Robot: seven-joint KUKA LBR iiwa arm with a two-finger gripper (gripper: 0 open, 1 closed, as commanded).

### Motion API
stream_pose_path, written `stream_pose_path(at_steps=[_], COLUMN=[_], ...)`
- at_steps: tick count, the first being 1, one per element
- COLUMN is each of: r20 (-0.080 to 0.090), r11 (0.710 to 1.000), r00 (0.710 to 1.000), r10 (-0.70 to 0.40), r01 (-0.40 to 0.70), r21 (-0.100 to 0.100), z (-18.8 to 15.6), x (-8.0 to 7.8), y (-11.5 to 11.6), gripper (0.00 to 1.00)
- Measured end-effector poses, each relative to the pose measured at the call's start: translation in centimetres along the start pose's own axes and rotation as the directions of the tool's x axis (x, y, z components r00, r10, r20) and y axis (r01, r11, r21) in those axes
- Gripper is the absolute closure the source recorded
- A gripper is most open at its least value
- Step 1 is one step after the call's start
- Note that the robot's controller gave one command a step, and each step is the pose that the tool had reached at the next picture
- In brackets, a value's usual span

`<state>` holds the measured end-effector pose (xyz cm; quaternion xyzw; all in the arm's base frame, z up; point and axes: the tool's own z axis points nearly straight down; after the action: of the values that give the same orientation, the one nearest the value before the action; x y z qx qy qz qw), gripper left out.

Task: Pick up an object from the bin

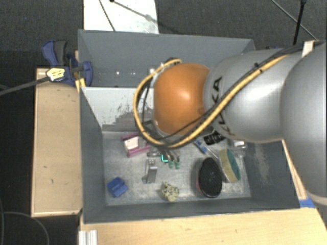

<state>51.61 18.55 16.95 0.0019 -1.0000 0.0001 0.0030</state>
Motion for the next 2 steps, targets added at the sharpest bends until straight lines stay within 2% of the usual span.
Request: stream_pose_path(at_steps=[1,2], r20=[0.0,0.007], r11=[0.996,0.997], r00=[0.996,0.997], r10=[-0.085,-0.075], r01=[0.085,0.075], r21=[0.0,-0.001], z=[9.87,9.42], x=[1.72,1.44], y=[3.93,3.77], gripper=[0.0,1.0])
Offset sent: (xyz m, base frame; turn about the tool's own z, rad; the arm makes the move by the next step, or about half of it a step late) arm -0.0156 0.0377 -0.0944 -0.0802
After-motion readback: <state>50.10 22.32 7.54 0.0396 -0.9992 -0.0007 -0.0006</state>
